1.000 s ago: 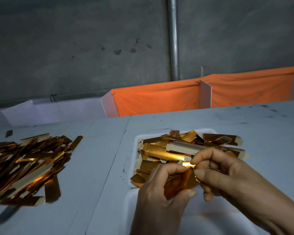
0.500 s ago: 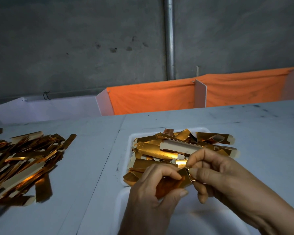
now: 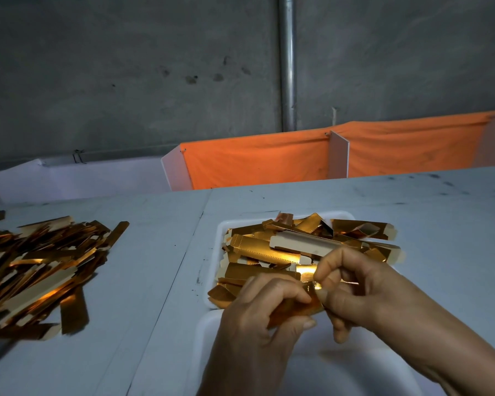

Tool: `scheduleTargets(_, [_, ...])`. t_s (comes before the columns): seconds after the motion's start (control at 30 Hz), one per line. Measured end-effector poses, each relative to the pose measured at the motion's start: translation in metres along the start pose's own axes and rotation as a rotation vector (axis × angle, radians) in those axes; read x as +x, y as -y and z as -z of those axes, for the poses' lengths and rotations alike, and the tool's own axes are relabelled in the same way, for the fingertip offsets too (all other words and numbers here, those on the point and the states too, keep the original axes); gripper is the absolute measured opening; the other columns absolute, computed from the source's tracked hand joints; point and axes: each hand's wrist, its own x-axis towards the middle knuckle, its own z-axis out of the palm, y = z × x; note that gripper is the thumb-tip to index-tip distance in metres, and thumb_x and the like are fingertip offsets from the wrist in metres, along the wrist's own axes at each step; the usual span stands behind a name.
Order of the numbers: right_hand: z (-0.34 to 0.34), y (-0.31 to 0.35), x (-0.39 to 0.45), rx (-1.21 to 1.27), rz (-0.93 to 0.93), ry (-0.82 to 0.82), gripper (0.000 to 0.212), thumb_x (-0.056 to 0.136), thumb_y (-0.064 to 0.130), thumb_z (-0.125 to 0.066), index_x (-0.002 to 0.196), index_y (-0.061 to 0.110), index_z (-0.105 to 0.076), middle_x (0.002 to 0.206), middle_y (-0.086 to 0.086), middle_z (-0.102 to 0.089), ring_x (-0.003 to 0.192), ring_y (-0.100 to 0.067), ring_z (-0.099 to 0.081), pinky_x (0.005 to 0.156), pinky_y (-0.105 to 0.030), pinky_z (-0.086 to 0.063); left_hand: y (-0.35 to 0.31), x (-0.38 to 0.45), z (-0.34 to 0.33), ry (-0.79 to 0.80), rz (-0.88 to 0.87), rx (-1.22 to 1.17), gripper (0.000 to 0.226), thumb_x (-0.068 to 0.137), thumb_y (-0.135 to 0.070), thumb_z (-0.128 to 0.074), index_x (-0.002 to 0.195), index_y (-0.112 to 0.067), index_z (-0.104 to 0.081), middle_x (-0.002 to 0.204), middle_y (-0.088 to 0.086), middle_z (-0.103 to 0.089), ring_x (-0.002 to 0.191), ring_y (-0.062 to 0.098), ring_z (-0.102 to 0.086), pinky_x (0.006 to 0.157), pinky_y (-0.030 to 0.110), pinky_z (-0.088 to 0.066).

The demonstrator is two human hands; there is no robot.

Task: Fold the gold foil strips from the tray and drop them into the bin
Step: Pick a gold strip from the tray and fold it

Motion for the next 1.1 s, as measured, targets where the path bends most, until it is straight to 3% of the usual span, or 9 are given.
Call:
scheduleTargets(0.27, [0.006,-0.001,0.001,-0.126,-0.017,0.071,0.016,0.086,-0.008,-0.058,0.088,0.008,-0.06,0.054,-0.002,-0.057,0.049,-0.017,-0.058,0.05,-0.021,-0.05,-0.003,0.0,-0.002,0.066,-0.079,0.138,0.023,0.08,-0.034,-0.056,0.091,-0.02,-0.07,0.099,-0.009,-0.064,0.093,0.001,-0.055,0.068,0.022,-0.054])
scheduleTargets(0.47, [0.014,-0.003,0.002,0.051,-0.032,0.146,0.014,0.091,0.005,-0.055,0.085,0.01,-0.067,0.059,-0.013,-0.058,0.052,-0.022,-0.059,0.055,-0.026,-0.051,-0.003,-0.001,0.001,0.071,0.005,0.001,0.02,0.079,-0.037,-0.06,0.096,-0.029,-0.068,0.106,-0.017,-0.06,0.099,0.002,-0.057,0.075,0.014,-0.049])
scheduleTargets(0.57, [0.013,-0.005,0.004,0.167,-0.031,0.182,0.008,0.081,0.016,-0.063,0.081,0.012,-0.069,0.06,-0.012,-0.054,0.049,-0.017,-0.053,0.052,-0.026,-0.05,-0.002,0.0,0.001,0.074,0.031,-0.054,0.026,0.079,-0.039,-0.062,0.104,-0.034,-0.061,0.105,-0.02,-0.06,0.102,0.001,-0.056,0.076,0.008,-0.045])
scheduleTargets(0.77, [0.016,-0.012,0.006,0.322,-0.029,0.254,0.033,0.068,0.026,-0.08,0.094,0.006,-0.073,0.067,-0.012,-0.047,0.048,-0.012,-0.047,0.047,-0.024,-0.047,0.0,-0.001,0.003,0.095,0.079,-0.183,0.03,0.077,-0.04,-0.066,0.107,-0.039,-0.06,0.11,-0.019,-0.059,0.105,0.005,-0.058,0.078,0.009,-0.044])
scheduleTargets(0.87, [0.016,-0.015,0.006,0.39,-0.007,0.291,0.044,0.059,0.032,-0.088,0.091,0.005,-0.072,0.07,-0.014,-0.049,0.049,-0.011,-0.049,0.049,-0.023,-0.049,0.002,-0.001,0.003,0.108,0.111,-0.29,0.029,0.077,-0.039,-0.069,0.105,-0.039,-0.062,0.108,-0.017,-0.062,0.105,0.01,-0.061,0.081,0.015,-0.049])
scheduleTargets(0.93, [0.013,-0.016,0.008,0.387,0.033,0.286,0.047,0.059,0.037,-0.089,0.088,0.005,-0.072,0.07,-0.013,-0.051,0.049,-0.011,-0.05,0.05,-0.024,-0.05,0.003,-0.002,0.004,0.111,0.132,-0.345,0.026,0.076,-0.038,-0.07,0.102,-0.041,-0.064,0.106,-0.015,-0.065,0.104,0.013,-0.062,0.084,0.02,-0.051])
scheduleTargets(1.1, [0.007,-0.018,0.011,0.274,0.101,0.224,0.054,0.059,0.05,-0.085,0.089,0.008,-0.071,0.064,-0.01,-0.059,0.054,-0.018,-0.057,0.057,-0.027,-0.052,0.006,-0.004,0.004,0.112,0.216,-0.434,0.024,0.073,-0.038,-0.071,0.096,-0.044,-0.065,0.103,-0.01,-0.069,0.1,0.012,-0.065,0.081,0.019,-0.051])
